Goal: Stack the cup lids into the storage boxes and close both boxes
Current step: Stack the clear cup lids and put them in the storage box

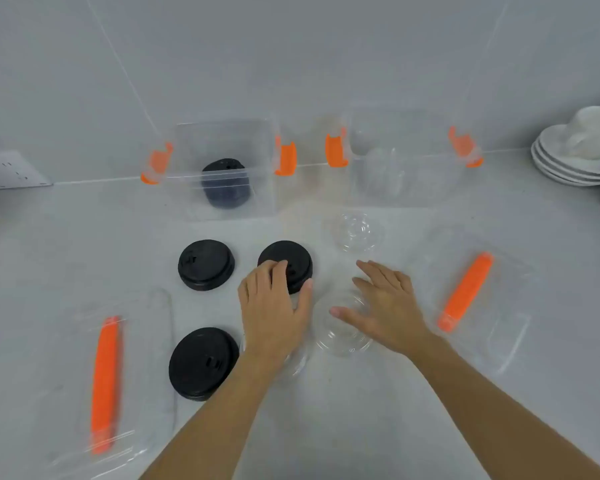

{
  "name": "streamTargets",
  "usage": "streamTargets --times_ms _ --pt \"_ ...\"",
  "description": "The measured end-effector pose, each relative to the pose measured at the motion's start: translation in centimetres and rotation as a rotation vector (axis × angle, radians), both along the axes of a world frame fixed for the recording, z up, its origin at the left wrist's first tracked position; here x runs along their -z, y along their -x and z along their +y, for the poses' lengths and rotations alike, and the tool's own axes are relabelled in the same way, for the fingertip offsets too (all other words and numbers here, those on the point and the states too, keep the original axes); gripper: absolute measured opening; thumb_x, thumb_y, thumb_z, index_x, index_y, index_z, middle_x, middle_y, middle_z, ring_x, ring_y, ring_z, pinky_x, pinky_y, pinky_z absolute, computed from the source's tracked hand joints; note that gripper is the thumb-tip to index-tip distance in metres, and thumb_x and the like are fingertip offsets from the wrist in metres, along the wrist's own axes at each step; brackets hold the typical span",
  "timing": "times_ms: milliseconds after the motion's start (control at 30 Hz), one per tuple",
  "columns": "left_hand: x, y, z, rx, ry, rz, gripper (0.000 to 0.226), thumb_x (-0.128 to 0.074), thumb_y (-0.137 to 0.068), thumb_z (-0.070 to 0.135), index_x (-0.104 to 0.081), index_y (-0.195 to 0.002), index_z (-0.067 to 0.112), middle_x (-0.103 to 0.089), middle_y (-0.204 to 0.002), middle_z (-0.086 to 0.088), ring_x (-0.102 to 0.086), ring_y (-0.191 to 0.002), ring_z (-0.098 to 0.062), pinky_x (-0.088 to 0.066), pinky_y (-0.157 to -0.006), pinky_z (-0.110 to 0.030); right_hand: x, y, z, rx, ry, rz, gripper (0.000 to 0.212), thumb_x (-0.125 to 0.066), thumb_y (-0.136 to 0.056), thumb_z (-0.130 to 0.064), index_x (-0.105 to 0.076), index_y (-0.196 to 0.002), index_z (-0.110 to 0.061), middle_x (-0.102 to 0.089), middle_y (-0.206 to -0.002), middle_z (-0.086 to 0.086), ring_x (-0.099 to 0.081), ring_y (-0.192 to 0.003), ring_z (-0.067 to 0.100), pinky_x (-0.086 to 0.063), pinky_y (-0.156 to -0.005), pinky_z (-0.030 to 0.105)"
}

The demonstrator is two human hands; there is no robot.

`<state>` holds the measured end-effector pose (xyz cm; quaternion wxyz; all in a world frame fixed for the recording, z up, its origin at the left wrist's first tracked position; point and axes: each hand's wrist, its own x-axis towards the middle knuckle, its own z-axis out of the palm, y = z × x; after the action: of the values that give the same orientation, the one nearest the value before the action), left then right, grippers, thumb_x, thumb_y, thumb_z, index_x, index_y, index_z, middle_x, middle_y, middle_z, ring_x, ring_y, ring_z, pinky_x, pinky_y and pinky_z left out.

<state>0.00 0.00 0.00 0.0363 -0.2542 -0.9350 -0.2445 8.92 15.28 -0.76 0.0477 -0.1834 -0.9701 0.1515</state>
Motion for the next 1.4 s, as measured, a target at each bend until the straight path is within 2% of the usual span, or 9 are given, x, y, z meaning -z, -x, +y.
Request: streamTargets --times_ms 167,400,567,700,833,1000,1200,1300,1400 --pt "-0.1 -1.1 -0.5 0.178 -0.024 -0.006 0.052 -0.039 -0.084 0.053 -0.067 -0.102 0.013 -0.067 -0.095 0.002 -0.063 -0.089 -0.02 -0.036 -0.087 -0.025 0.4 -0.5 0.3 0.0 -0.01 -0.048 0.123 0.001 -0.048 -0.095 -0.06 -0.119 -0.016 -0.036 -0.151 -0.002 -0.024 -0.143 0.015 -0.004 -0.106 0.029" --pt "-0.4 -3.3 -0.7 0.426 0.189 -0.156 0.097 -0.036 -0.06 0.081 -0.031 -0.141 0.028 -0.043 -0.137 0.011 -0.041 -0.125 -0.011 -0.023 -0.105 -0.028 0.4 -0.8 0.1 0.018 0.007 -0.025 0.096 -0.026 -0.054 -0.08 -0.062 -0.119 -0.02 -0.041 -0.147 -0.003 -0.029 -0.14 0.014 -0.006 -0.104 0.029" --pt "0.1 -3.7 -0.2 0.37 0.306 -0.182 0.107 -0.059 -0.072 0.065 -0.002 -0.15 0.019 -0.03 -0.148 0.006 -0.029 -0.135 -0.015 -0.017 -0.11 -0.028 0.5 -0.7 0.1 0.028 0.088 0.017 0.079 -0.048 -0.059 -0.073 -0.065 -0.11 -0.015 -0.05 -0.137 -0.003 -0.035 -0.134 0.014 -0.009 -0.099 0.025" --pt "0.1 -3.9 0.4 0.317 0.297 -0.241 0.1 -0.067 -0.069 0.057 -0.019 -0.145 0.014 -0.04 -0.136 0.002 -0.038 -0.125 -0.017 -0.025 -0.104 -0.027 0.7 -0.7 0.1 0.03 0.133 0.03 0.06 -0.07 -0.068 -0.057 -0.062 -0.111 -0.015 -0.051 -0.129 -0.005 -0.035 -0.129 0.013 -0.008 -0.09 0.02" --pt "0.1 -3.5 0.7 0.289 0.307 -0.297 0.089 -0.075 -0.06 0.055 -0.036 -0.129 0.013 -0.047 -0.12 -0.001 -0.044 -0.111 -0.02 -0.031 -0.095 -0.027 0.8 -0.6 0.2 0.048 0.183 0.007 0.059 -0.07 -0.068 -0.057 -0.058 -0.109 -0.017 -0.051 -0.12 -0.007 -0.037 -0.123 0.013 -0.005 -0.085 0.017" --pt "-0.1 -3.4 1.0 0.259 0.313 -0.361 0.098 -0.078 -0.058 0.054 -0.032 -0.134 0.011 -0.045 -0.125 -0.001 -0.041 -0.12 -0.021 -0.024 -0.103 -0.028 0.3 -0.8 -0.2 0.024 0.261 0.006 0.063 -0.054 -0.064 -0.061 -0.052 -0.111 -0.018 -0.054 -0.11 -0.009 -0.046 -0.113 0.012 -0.008 -0.086 0.018" --pt "-1.0 -3.5 1.1 0.262 0.189 -0.406 0.088 -0.077 -0.064 0.041 -0.031 -0.133 0.013 -0.036 -0.123 0.001 -0.032 -0.124 -0.016 -0.016 -0.113 -0.032 -0.7 -0.9 -0.5 0.077 0.595 0.093 0.057 -0.076 -0.074 -0.026 -0.047 -0.12 -0.01 -0.045 -0.111 -0.004 -0.046 -0.099 0.012 -0.034 -0.08 0.005" --pt "-1.8 -3.8 1.0 0.261 0.086 -0.491 0.081 -0.074 -0.07 0.029 -0.028 -0.135 0.015 -0.025 -0.114 0.005 -0.027 -0.114 -0.013 -0.02 -0.113 -0.033 -1.0 -0.8 -0.6 0.089 0.639 0.13 0.058 -0.077 -0.074 -0.019 -0.047 -0.123 -0.009 -0.044 -0.113 -0.004 -0.044 -0.101 0.008 -0.032 -0.077 -0.004" --pt "-2.4 -3.8 0.9 0.267 0.063 -0.544 0.096 -0.074 -0.073 0.029 -0.013 -0.145 0.018 -0.02 -0.134 -0.001 -0.023 -0.122 -0.017 -0.018 -0.114 -0.033 -1.2 -0.5 -0.7 0.101 0.654 0.149 0.059 -0.076 -0.074 -0.019 -0.048 -0.125 -0.011 -0.044 -0.112 -0.006 -0.044 -0.101 0.006 -0.033 -0.077 -0.003"
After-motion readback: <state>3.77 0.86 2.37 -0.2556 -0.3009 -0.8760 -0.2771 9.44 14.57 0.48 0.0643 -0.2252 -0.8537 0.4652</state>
